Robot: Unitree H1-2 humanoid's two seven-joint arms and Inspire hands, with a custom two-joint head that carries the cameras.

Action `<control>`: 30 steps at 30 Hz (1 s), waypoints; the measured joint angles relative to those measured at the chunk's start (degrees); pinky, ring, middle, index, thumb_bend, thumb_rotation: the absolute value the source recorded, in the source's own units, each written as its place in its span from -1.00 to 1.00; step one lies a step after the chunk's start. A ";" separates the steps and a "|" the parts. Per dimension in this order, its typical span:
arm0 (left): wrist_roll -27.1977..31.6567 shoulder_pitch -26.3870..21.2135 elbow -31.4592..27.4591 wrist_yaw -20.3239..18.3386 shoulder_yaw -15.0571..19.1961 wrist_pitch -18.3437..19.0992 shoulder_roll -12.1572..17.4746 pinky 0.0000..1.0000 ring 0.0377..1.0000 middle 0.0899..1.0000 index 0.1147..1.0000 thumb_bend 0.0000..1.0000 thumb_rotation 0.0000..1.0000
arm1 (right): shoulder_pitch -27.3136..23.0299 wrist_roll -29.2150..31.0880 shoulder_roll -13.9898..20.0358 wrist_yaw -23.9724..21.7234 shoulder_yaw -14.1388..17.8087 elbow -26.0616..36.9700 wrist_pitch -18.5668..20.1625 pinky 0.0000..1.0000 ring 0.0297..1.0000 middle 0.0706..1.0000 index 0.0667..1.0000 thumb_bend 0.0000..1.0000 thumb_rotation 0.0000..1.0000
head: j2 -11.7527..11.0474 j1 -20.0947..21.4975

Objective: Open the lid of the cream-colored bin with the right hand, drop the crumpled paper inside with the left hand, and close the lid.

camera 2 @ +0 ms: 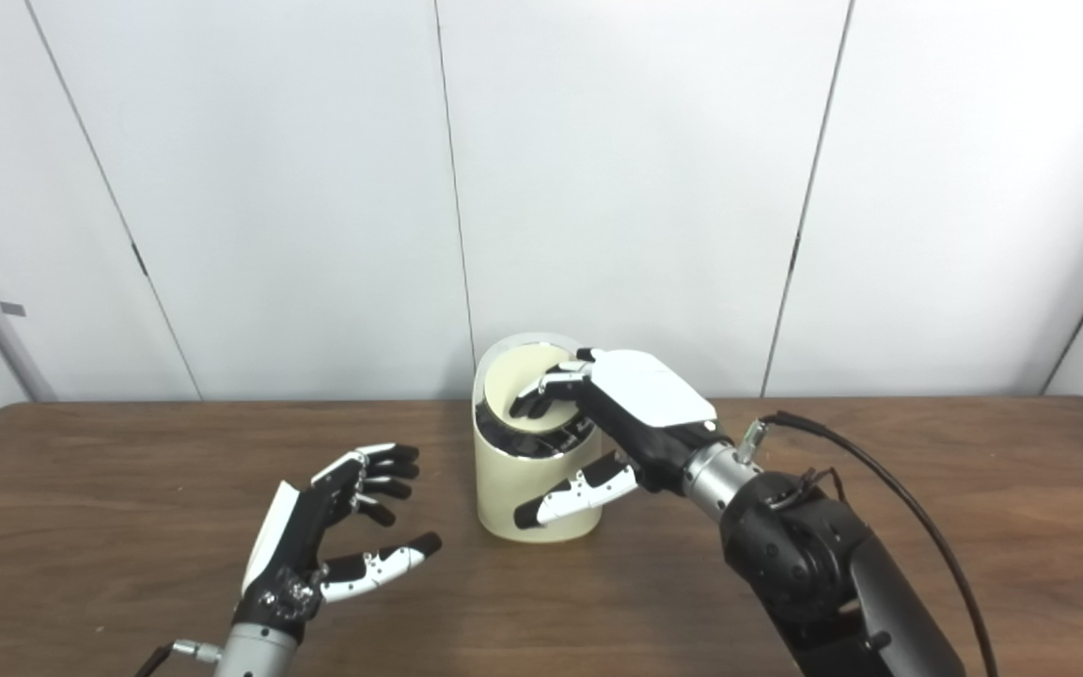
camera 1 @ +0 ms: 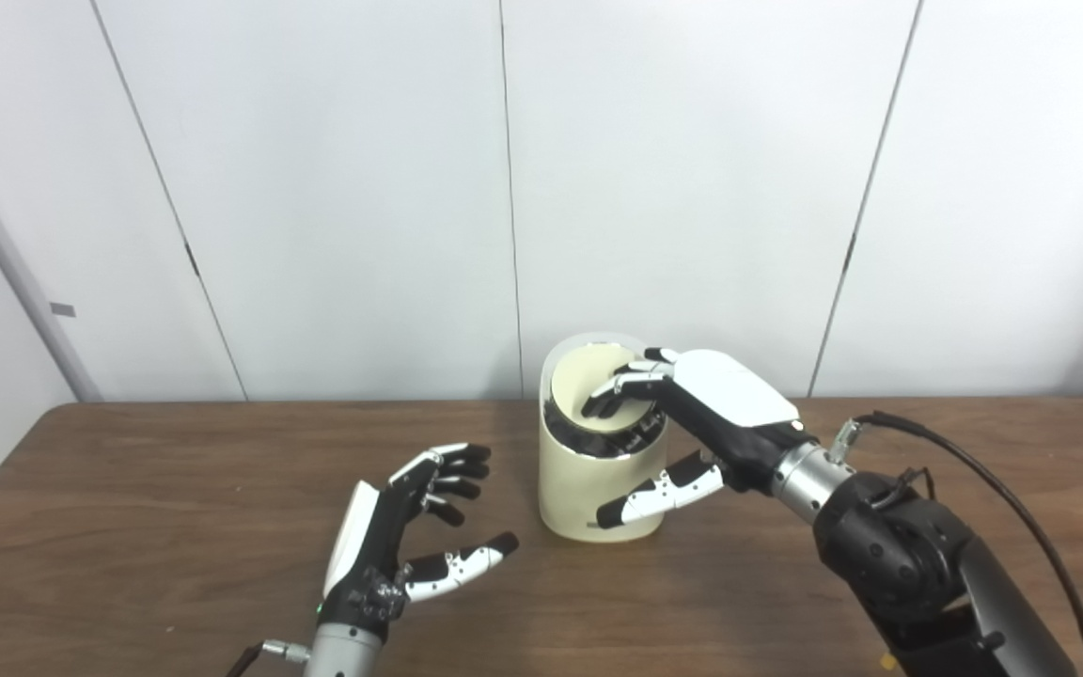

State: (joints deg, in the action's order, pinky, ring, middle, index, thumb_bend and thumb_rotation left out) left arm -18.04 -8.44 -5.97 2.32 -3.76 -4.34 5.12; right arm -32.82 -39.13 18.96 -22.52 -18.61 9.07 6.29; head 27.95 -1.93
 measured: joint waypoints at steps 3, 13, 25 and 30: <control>0.04 0.00 0.00 -0.02 0.03 0.00 0.02 0.06 0.29 0.36 0.41 0.38 -0.90 | 0.14 -0.59 -0.01 -0.01 -0.10 0.07 0.06 0.99 0.74 0.37 0.36 0.53 0.11 | 0.26 0.00; 0.08 0.02 -0.57 -0.44 0.08 1.20 0.10 0.08 0.30 0.37 0.42 0.39 -0.86 | 0.16 -1.77 0.04 -0.53 -0.90 0.06 0.31 0.97 0.72 0.36 0.34 0.52 -0.06 | 0.44 -0.09; 0.14 0.12 -1.23 -0.73 0.10 1.34 0.28 0.07 0.30 0.37 0.42 0.38 -0.84 | -1.38 -7.82 2.49 -0.53 -4.60 0.34 -1.54 0.98 0.73 0.35 0.34 0.54 0.10 | 0.62 -0.18; 0.15 0.12 -1.48 -0.78 0.10 1.51 0.28 0.08 0.30 0.37 0.42 0.38 -0.84 | -1.40 -7.91 2.48 -0.75 -4.61 0.42 -1.54 0.92 0.72 0.36 0.35 0.54 0.11 | 0.62 -0.18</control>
State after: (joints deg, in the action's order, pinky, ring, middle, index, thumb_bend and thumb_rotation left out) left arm -17.89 -8.32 -7.44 1.54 -3.66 -2.83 5.40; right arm -34.22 -47.04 21.45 -23.26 -23.22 9.50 4.76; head 28.56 -2.11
